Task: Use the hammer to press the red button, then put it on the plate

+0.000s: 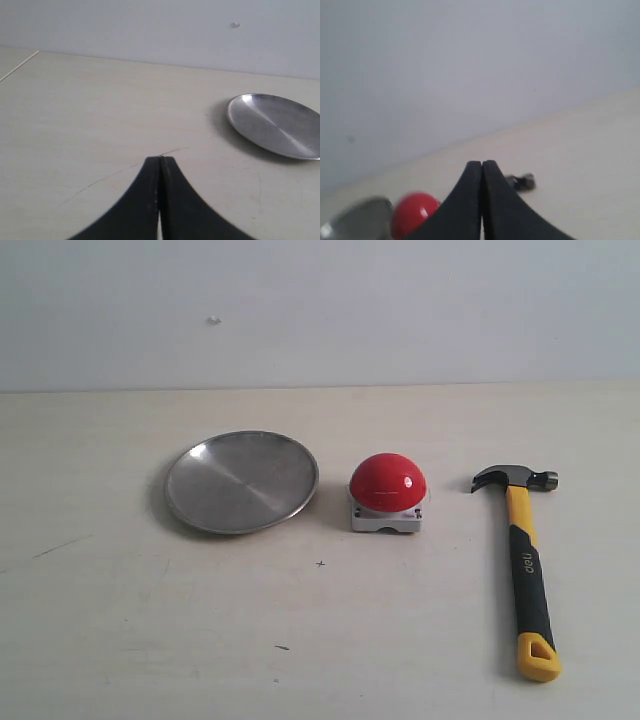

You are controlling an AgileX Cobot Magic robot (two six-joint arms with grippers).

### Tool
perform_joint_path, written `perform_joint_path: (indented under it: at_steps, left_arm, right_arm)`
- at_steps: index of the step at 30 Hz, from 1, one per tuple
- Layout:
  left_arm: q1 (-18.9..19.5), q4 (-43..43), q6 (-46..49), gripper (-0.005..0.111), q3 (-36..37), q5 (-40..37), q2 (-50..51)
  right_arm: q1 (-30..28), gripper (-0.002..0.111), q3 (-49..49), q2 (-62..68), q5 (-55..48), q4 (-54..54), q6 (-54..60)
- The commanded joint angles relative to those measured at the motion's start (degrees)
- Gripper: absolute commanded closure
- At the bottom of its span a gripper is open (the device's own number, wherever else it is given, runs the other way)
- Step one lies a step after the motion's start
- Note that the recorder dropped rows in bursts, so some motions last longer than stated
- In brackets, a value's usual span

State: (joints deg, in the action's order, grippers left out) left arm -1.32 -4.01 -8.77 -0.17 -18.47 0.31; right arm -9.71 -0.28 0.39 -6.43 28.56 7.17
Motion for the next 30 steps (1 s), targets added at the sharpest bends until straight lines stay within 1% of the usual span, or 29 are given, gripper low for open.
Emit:
perform_joint_path:
  at_steps: [1, 3, 6, 10, 11, 13, 15, 16, 18, 22, 26, 27, 30]
  left_arm:
    - [0.2, 0.2, -0.3, 0.107, 0.2, 0.2, -0.3]
    - [0.2, 0.2, -0.3, 0.107, 0.2, 0.2, -0.3]
    - [0.2, 0.2, -0.3, 0.107, 0.2, 0.2, -0.3]
    - [0.2, 0.2, -0.3, 0.107, 0.2, 0.2, -0.3]
    - [0.2, 0.2, -0.3, 0.107, 0.2, 0.2, -0.3]
    - [0.2, 0.2, -0.3, 0.107, 0.2, 0.2, -0.3]
    - [0.2, 0.2, -0.3, 0.107, 0.2, 0.2, -0.3]
    - [0.2, 0.2, -0.3, 0.107, 0.2, 0.2, -0.3]
    - [0.2, 0.2, -0.3, 0.107, 0.2, 0.2, -0.3]
    - [0.2, 0.2, -0.3, 0.107, 0.2, 0.2, -0.3]
    - [0.2, 0.2, -0.3, 0.107, 0.2, 0.2, -0.3]
    - [0.2, 0.2, -0.3, 0.107, 0.2, 0.2, -0.3]
    - [0.2, 0.2, -0.3, 0.107, 0.2, 0.2, -0.3]
  right_arm:
    - [-0.3, 0.108, 0.3, -0.4, 14.8, 15.2, 0.2]
    - [-0.3, 0.108, 0.3, -0.4, 19.2, 18.0, 0.2]
    - [-0.3, 0.108, 0.3, -0.4, 26.7, 17.9, -1.3]
    - [-0.3, 0.108, -1.1, -0.4, 30.7, 16.9, -16.0]
    - [-0.3, 0.108, -2.5, -0.4, 31.8, 12.1, -20.7]
    - [-0.3, 0.108, -5.4, -0.4, 31.8, 0.9, -24.2]
    - [-0.3, 0.108, -9.6, 2.8, 30.6, -7.8, -27.4]
    - [-0.3, 0.108, -12.0, 5.4, 28.8, -9.8, -28.6]
    - [-0.3, 0.108, -16.6, 11.5, 24.6, -12.3, -26.7]
    - [-0.3, 0.108, -27.3, 29.9, 11.8, -13.1, -17.9]
    - [-0.3, 0.108, -40.2, 50.1, -7.8, -14.1, -8.6]
    - [-0.3, 0.108, -42.8, 54.5, -12.3, -14.1, -7.5]
    - [-0.3, 0.108, -52.8, 70.7, -30.2, -15.9, -4.6]
